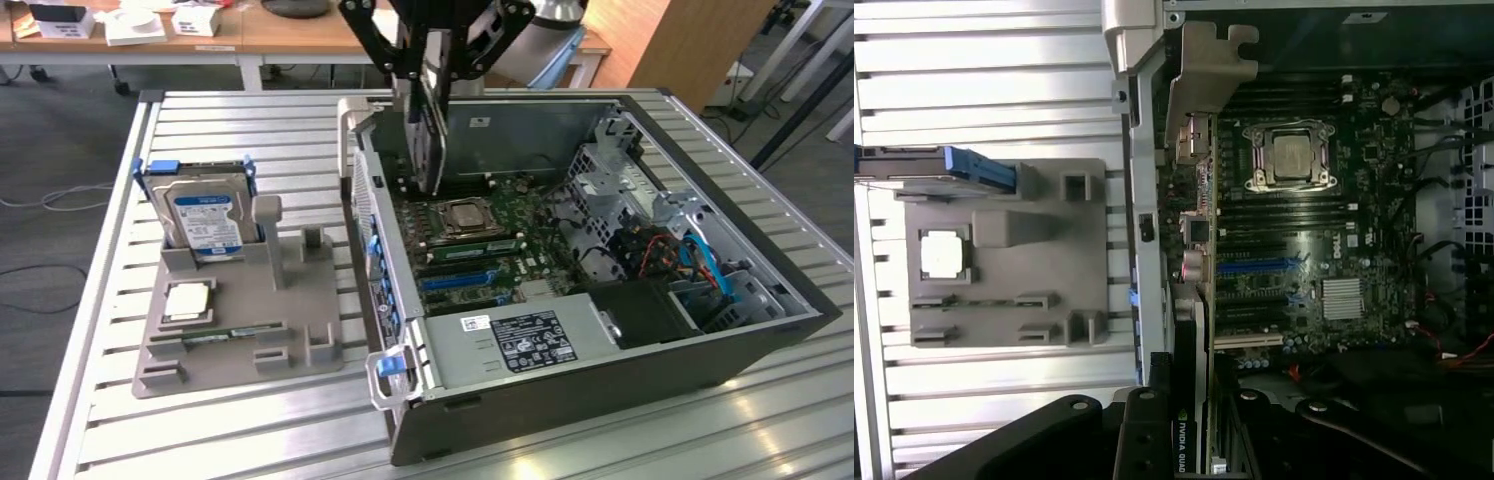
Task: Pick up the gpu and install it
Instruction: 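Pick up the gpu and move the gpu toward the slot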
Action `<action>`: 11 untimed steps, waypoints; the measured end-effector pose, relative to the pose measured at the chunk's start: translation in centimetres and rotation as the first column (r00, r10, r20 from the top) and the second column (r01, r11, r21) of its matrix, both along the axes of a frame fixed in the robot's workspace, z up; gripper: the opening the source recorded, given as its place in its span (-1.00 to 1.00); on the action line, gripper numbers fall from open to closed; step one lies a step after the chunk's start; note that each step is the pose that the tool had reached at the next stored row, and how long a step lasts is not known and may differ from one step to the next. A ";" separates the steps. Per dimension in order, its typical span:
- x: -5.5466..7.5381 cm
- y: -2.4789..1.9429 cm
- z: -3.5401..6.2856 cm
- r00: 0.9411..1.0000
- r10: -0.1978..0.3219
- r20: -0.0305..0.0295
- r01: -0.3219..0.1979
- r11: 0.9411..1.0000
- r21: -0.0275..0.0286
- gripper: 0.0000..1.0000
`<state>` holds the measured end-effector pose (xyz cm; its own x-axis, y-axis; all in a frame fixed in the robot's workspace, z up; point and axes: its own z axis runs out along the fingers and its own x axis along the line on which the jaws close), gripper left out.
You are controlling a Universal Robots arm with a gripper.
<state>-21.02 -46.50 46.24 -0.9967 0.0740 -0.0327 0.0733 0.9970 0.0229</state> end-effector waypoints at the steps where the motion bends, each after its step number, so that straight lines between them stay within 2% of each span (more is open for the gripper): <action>1: 0.4 0.00 -0.01 1.000 0.000 0.000 0.000 1.000 0.000 -0.46; 11: 5.0 0.00 0.00 1.000 0.000 0.000 0.000 1.000 0.000 -0.46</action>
<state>-16.04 -46.51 46.23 -0.9967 0.0739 -0.0325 0.0732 0.9971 0.0230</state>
